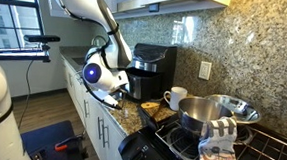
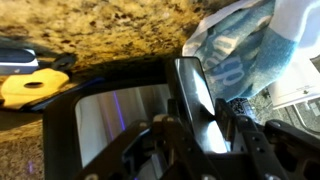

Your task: Open and then close the drawer of the air fryer

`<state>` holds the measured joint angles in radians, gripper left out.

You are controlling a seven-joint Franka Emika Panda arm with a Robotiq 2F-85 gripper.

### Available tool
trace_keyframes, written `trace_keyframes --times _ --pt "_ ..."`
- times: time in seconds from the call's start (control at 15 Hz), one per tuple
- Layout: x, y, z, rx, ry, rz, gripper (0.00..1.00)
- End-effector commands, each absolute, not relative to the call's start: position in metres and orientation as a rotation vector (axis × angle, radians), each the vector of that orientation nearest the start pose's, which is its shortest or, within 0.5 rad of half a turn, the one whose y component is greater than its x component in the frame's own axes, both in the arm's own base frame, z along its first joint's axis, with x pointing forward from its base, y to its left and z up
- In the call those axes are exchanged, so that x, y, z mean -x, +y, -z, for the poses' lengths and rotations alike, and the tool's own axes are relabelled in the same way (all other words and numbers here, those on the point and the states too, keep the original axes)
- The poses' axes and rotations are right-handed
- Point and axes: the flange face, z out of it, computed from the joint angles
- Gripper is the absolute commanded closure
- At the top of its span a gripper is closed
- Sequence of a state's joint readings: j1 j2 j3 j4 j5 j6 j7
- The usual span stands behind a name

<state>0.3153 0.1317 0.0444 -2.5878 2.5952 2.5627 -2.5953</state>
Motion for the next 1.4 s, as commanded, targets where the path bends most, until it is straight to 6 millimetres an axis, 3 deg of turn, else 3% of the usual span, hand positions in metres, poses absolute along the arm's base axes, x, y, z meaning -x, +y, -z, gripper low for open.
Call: trace_keyframes --times 0.0,0.4,0.8,1.33 --pt "-0.408 0.113 -0.204 2.411 -0.448 1.229 0.83" --pt "-0.426 0.114 -0.209 2.391 -0.445 1.266 0.83" --pt "-0.431 0.142 -0.192 2.341 -0.506 1.240 0.83" --pt "-0.443 0.150 -0.190 2.316 -0.524 1.263 0.83"
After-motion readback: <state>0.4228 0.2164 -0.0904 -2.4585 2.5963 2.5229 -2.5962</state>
